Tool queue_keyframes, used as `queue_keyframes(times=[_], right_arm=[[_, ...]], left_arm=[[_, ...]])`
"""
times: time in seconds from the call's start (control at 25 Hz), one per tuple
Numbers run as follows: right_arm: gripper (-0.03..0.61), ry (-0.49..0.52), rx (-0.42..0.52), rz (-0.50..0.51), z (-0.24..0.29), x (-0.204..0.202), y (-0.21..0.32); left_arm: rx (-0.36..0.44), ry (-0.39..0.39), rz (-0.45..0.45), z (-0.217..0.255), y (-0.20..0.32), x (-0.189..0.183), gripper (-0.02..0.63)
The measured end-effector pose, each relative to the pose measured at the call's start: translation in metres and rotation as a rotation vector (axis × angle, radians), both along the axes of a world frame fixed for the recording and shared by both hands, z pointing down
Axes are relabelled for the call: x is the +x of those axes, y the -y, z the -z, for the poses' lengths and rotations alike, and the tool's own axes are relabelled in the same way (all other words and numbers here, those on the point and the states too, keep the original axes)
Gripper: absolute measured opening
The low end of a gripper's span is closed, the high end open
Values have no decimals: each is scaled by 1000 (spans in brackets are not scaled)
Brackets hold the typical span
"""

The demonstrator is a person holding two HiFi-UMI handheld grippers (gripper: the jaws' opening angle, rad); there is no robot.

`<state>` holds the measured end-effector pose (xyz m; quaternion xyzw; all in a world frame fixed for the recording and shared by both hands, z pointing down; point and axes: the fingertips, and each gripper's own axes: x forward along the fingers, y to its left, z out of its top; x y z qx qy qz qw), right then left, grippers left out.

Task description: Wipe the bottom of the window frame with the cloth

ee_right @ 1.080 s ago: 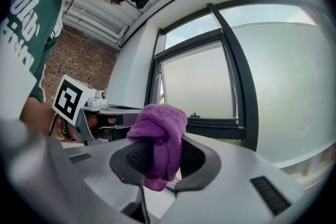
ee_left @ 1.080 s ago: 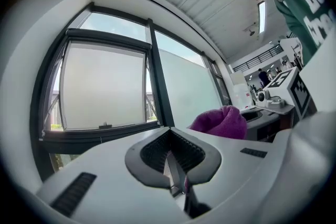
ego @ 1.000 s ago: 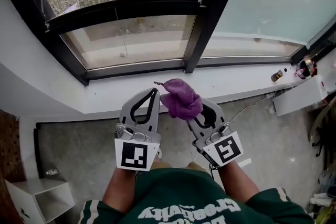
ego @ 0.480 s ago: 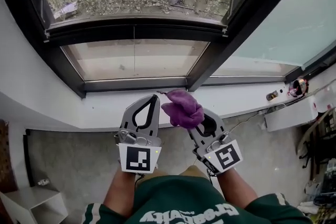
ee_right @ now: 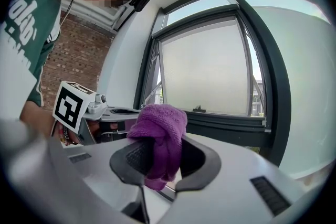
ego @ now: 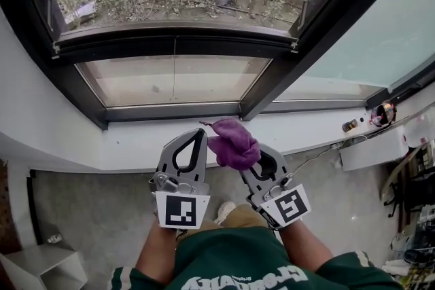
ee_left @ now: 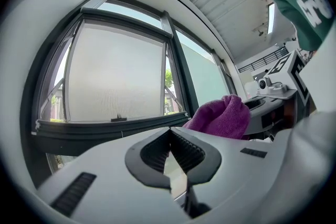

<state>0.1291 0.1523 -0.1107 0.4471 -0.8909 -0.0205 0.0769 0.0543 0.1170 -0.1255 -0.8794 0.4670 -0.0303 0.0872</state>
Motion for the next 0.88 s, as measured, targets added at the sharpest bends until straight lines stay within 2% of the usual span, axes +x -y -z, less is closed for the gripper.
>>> queue_keyframes(times=[0.32, 0.6, 0.88], right_arm=[[104, 14, -7, 33, -7, -2, 17], [104, 45, -6, 83, -10, 0, 45], [104, 95, -10, 106, -13, 27, 79]], left_arm=[[-15, 22, 33, -11, 9, -6, 9], [-97, -5, 84, -25, 30, -3, 9], [-100, 38, 117, -25, 60, 25, 9]])
